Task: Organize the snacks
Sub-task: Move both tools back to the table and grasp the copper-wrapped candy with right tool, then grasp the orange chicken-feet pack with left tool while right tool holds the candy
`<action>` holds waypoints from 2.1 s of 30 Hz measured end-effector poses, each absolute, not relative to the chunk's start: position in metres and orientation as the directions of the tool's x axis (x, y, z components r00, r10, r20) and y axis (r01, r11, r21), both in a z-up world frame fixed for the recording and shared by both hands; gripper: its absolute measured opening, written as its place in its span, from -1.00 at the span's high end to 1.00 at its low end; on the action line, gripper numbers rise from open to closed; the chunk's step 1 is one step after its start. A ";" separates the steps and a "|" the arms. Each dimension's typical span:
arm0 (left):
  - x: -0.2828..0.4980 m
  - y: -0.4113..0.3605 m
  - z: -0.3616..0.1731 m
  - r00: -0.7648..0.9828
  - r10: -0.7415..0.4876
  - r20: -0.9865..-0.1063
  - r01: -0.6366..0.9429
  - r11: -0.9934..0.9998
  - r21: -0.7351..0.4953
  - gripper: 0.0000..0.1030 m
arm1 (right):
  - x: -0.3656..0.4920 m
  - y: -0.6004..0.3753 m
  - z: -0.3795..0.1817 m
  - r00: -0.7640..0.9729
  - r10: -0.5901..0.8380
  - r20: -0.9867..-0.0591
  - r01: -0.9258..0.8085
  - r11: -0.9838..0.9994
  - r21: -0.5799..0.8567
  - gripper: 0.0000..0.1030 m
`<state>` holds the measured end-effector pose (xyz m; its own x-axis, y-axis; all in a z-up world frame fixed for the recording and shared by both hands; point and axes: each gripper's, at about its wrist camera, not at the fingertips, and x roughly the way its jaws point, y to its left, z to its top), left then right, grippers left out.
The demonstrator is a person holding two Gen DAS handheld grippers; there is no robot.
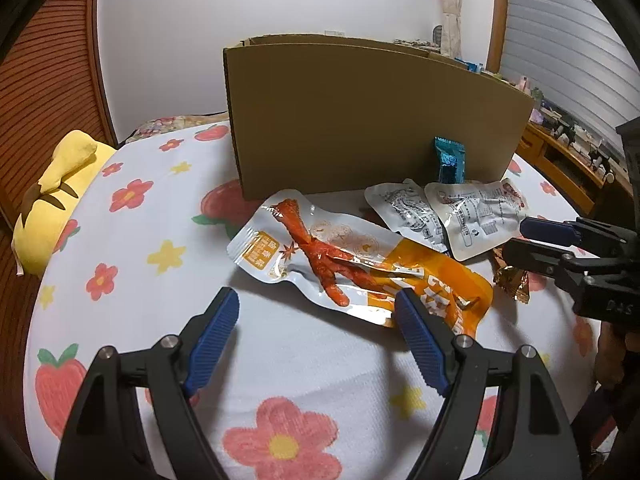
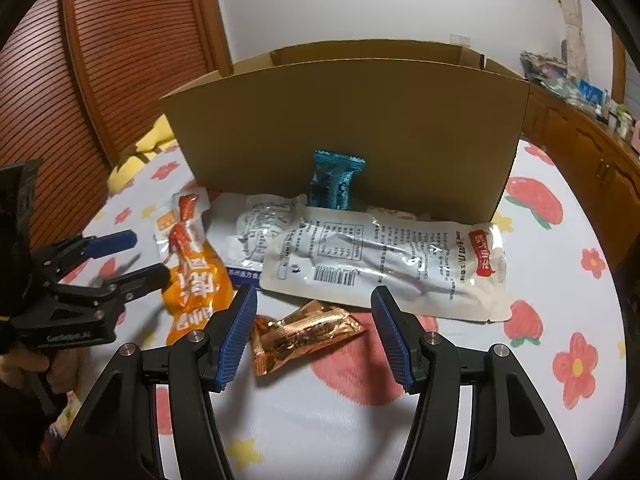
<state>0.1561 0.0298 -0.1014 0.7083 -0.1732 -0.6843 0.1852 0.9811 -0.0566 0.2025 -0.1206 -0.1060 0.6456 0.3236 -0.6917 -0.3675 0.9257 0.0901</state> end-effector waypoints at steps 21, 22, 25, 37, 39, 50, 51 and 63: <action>0.154 0.026 -0.099 0.713 -0.175 -0.679 0.181 0.981 -0.063 -0.57 | 0.193 -0.117 -0.124 0.607 0.290 -0.740 -0.412 0.911 0.019 0.35; 0.155 0.026 -0.098 0.712 -0.185 -0.678 0.183 0.980 -0.076 -0.57 | 0.192 -0.116 -0.125 0.610 0.286 -0.739 -0.414 0.910 0.011 0.37; 0.157 0.018 -0.092 0.708 -0.217 -0.672 0.196 0.975 -0.108 -0.57 | 0.191 -0.113 -0.126 0.616 0.276 -0.737 -0.418 0.908 -0.009 0.37; 0.183 -0.033 -0.080 0.705 -0.165 -0.690 0.241 0.971 0.014 -0.57 | 0.191 -0.109 -0.128 0.626 0.266 -0.733 -0.414 0.910 -0.023 0.37; 0.188 -0.034 -0.083 0.698 -0.138 -0.703 0.226 0.974 0.033 -0.57 | 0.191 -0.109 -0.128 0.628 0.262 -0.733 -0.414 0.910 -0.029 0.37; 0.170 -0.027 -0.093 0.651 -0.076 -0.755 0.285 0.947 0.150 -0.58 | 0.191 -0.110 -0.129 0.629 0.266 -0.731 -0.415 0.910 -0.026 0.36; 0.166 -0.023 -0.093 0.650 -0.067 -0.757 0.287 0.944 0.163 -0.58 | 0.191 -0.110 -0.129 0.629 0.266 -0.730 -0.414 0.910 -0.026 0.36; 0.169 0.026 -0.091 0.619 -0.120 -0.776 0.220 0.975 0.025 -0.58 | 0.190 -0.109 -0.130 0.632 0.259 -0.731 -0.415 0.909 -0.037 0.35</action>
<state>0.1685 0.0263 -0.0913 0.6195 -0.1202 -0.7758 0.2203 0.9751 0.0248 0.1901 -0.1092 -0.1296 0.6320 0.2587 -0.7306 -0.4150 0.9091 -0.0371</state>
